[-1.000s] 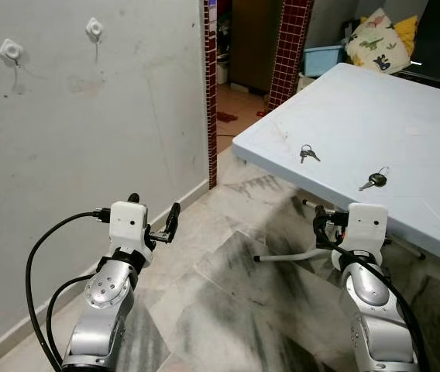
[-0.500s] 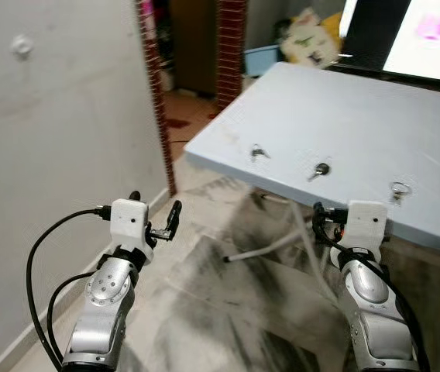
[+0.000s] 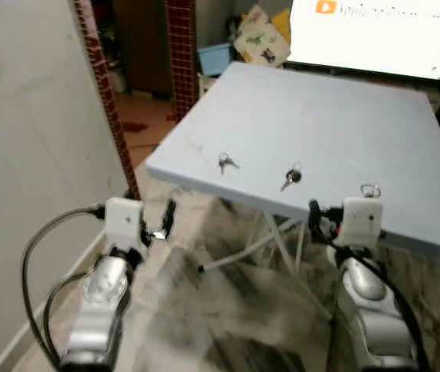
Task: Hang keys on a hook
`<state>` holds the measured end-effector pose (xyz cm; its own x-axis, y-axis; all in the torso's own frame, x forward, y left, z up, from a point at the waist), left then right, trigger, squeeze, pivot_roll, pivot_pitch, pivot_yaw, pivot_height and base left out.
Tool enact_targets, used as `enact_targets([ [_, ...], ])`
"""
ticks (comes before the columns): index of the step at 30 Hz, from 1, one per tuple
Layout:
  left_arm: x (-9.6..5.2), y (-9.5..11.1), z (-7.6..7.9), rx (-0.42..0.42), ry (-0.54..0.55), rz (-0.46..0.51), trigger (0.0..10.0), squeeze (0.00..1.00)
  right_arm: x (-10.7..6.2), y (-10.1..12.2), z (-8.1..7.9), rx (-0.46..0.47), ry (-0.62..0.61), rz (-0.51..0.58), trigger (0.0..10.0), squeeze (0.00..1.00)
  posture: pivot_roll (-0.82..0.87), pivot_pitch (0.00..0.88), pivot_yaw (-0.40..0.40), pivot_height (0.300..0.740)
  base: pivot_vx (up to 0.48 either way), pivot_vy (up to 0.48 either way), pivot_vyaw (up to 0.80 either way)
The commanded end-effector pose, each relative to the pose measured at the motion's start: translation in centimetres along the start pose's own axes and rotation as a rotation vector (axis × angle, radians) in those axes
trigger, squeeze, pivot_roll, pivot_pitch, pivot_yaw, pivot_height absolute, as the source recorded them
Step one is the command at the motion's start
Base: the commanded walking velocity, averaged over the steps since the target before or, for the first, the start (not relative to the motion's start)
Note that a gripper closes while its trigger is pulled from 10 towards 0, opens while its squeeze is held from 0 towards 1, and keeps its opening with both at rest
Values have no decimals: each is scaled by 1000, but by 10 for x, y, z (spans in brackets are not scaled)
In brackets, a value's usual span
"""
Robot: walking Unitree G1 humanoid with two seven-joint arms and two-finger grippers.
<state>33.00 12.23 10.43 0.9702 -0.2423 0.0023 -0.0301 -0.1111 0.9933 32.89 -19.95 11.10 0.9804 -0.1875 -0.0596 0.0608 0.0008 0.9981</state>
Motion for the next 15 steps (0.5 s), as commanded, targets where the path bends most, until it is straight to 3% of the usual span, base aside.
enact_targets([
  [1,-3,1,-13,16,27,4,10000,0,0,5,-9,13,19,16,10000,0,-70,3,9,740,259,0,0],
  [15,-4,2,-12,27,11,5,10000,0,-2,3,-13,10,23,18,10000,0,-74,9,22,740,383,0,0],
])
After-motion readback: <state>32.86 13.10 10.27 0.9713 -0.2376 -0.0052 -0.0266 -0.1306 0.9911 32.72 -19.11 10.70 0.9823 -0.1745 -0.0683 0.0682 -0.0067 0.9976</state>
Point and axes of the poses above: a point about 5 cm out from each wrist's last joint towards the gripper, its own x axis pointing out of the wrist towards the gripper, its own y axis along the axis of the wrist's last joint, z = x × y, the point moved 5 cm from there along x, pointing out of the wrist towards the gripper, and after that the axes turned 6 degrees about x, right-handed, at the moved point
